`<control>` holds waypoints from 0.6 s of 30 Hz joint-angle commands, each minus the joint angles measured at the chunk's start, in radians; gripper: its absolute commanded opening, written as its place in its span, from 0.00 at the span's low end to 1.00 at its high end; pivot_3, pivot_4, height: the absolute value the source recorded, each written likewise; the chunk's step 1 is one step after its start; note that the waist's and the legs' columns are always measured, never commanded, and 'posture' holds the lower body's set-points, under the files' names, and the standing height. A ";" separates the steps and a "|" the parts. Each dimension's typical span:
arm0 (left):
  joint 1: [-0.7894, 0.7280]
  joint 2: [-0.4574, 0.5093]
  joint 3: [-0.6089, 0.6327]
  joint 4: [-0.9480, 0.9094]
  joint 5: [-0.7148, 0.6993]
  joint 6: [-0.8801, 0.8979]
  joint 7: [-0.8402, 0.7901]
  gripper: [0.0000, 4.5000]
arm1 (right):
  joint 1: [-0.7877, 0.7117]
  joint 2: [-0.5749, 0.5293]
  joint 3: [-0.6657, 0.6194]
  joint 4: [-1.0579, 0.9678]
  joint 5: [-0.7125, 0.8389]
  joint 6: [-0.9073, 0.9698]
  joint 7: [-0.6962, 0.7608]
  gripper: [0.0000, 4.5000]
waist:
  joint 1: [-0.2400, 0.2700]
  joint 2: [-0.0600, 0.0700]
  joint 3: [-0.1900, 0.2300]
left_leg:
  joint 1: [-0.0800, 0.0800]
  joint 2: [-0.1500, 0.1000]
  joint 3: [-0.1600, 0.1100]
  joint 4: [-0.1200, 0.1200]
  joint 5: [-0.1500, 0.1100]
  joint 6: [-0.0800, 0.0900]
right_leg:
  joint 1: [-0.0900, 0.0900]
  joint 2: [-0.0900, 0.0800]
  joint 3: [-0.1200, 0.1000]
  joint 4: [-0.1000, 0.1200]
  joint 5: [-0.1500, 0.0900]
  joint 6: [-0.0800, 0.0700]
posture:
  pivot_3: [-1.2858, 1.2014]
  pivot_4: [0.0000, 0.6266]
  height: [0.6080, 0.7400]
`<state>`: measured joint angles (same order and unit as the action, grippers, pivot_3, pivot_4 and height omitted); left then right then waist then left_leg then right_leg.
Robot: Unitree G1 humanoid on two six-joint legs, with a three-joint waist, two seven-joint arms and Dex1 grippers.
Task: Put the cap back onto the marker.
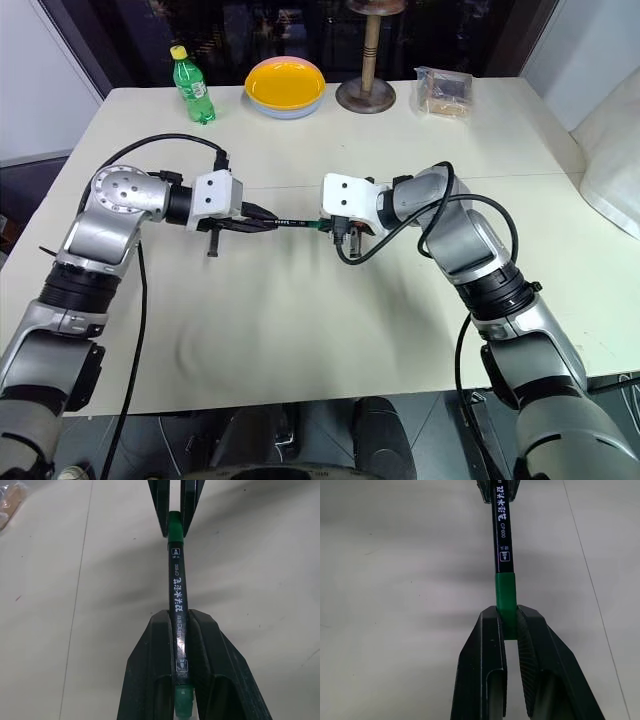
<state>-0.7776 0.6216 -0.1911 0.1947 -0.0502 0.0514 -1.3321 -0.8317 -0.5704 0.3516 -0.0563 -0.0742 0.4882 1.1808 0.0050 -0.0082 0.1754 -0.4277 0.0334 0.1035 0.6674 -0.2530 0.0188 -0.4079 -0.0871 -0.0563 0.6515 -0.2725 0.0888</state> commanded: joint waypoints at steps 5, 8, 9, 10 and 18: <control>-0.028 -0.066 -0.027 -0.051 -0.028 -0.024 0.021 0.00 | -0.066 0.081 0.015 -0.135 0.066 -0.044 0.008 0.01 | 0.000 0.000 0.000 | 0.000 0.000 0.000 0.000 0.000 0.000 | 0.000 0.000 0.000 0.000 0.000 0.000 | 0.52 0.24 1.00; -0.020 -0.063 -0.023 -0.061 -0.029 -0.017 0.025 0.00 | -0.059 0.069 0.009 -0.127 0.062 -0.053 0.009 0.01 | 0.000 0.000 0.000 | 0.000 0.000 0.000 0.000 0.000 0.000 | 0.000 0.000 0.000 0.000 0.000 0.000 | 0.52 0.24 1.00; -0.017 -0.061 -0.022 -0.064 -0.029 -0.015 0.025 0.00 | -0.058 0.066 0.007 -0.126 0.062 -0.054 0.009 0.01 | 0.000 0.000 0.000 | 0.000 0.000 0.000 0.000 0.000 0.000 | 0.000 0.000 0.000 0.000 0.000 0.000 | 0.52 0.24 1.00; -0.014 -0.060 -0.021 -0.068 -0.029 -0.012 0.026 0.00 | -0.057 0.063 0.003 -0.124 0.062 -0.056 0.010 0.01 | 0.000 0.000 0.000 | 0.000 0.000 0.000 0.000 0.000 0.000 | 0.000 0.000 0.000 0.000 0.000 0.000 | 0.52 0.24 1.00; 0.015 -0.037 -0.006 -0.102 -0.030 0.005 0.029 0.00 | -0.053 0.039 -0.011 -0.101 0.054 -0.084 0.016 0.20 | -0.001 0.000 0.000 | 0.000 0.000 0.000 0.000 0.000 0.000 | 0.000 0.000 0.000 0.000 0.000 0.000 | 0.52 0.24 1.00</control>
<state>-0.7560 0.6141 -0.1796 0.1542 -0.0524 0.0612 -1.3139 -0.8323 -0.5660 0.3405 -0.0641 -0.0626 0.4531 1.1884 0.0042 -0.0082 0.1755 -0.4277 0.0335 0.1035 0.6673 -0.2531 0.0189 -0.4080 -0.0871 -0.0563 0.6515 -0.2725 0.0889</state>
